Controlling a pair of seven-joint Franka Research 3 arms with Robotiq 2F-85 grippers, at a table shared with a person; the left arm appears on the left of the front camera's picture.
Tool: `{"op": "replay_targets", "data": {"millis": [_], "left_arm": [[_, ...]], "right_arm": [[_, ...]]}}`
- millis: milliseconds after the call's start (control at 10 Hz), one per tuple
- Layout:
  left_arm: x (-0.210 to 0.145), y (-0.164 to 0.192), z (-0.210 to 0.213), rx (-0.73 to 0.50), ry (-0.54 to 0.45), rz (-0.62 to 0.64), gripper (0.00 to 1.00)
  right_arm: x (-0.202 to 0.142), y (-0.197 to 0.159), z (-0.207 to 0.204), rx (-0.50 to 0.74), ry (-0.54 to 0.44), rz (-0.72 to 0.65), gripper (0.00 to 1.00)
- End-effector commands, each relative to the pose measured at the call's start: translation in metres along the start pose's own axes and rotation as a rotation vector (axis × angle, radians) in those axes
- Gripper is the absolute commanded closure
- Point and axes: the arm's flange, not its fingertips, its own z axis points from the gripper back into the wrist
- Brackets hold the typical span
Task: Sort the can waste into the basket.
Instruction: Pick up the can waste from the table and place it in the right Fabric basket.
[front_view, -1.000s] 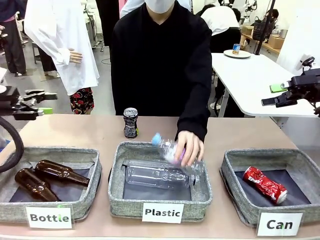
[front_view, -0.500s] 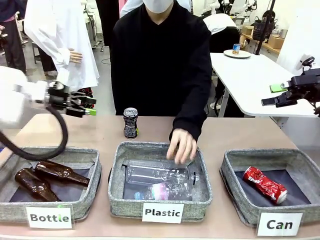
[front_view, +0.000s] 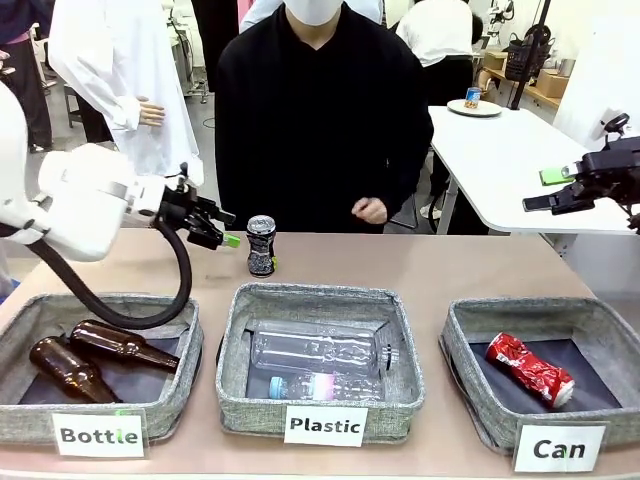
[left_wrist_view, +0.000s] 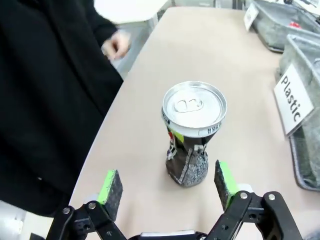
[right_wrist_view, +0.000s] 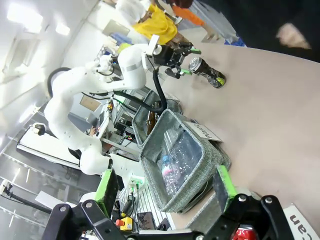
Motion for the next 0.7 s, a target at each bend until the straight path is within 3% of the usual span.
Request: {"op": "replay_targets", "data": {"millis": [0,300,600], "left_arm": [[0.003,0.005,-0.015,-0.014,0.045,-0.003,0.04],[0.001,0.001,-0.035,-0.07,0.07,-0.01,0.04],[0.002,0.003,-0.05,-0.109,0.032,0.001,0.04]], "right_arm": [[-0.002,0.002,0.001,0.003,0.005,0.019,0.0],[-0.002,0.002,0.001,0.003,0.005,0.019,0.0],[-0.002,0.002,0.001,0.003,0.005,0.019,0.0]]}}
